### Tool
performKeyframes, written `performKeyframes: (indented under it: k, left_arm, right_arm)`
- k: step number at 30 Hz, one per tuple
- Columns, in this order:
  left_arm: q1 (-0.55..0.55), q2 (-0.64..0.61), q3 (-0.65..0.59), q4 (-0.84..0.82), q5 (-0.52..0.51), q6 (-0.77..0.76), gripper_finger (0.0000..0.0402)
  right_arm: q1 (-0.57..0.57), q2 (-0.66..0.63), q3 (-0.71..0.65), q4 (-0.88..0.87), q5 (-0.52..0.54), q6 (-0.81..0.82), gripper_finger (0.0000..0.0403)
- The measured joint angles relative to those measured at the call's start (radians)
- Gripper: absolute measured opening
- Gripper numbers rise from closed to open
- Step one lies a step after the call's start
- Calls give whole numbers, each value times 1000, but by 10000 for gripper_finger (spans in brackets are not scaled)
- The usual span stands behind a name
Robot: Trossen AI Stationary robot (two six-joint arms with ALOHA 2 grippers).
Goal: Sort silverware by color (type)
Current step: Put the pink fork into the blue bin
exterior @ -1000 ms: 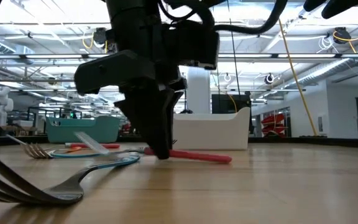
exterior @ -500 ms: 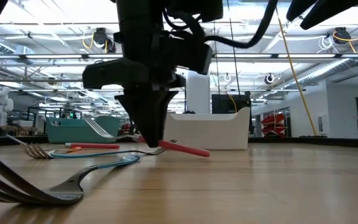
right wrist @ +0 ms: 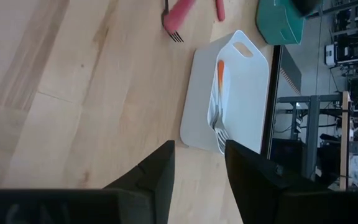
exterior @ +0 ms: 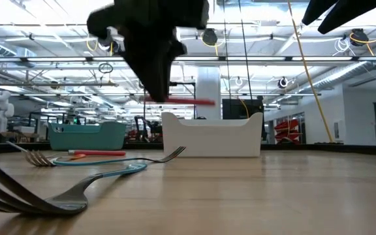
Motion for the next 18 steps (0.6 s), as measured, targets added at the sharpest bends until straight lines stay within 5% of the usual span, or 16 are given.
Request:
performKeyframes:
  k: [18]
  left_arm:
    - [73,-331,-52,-71,-65,48,53]
  right_arm:
    - [18,-1,0,-1,-60,78,134]
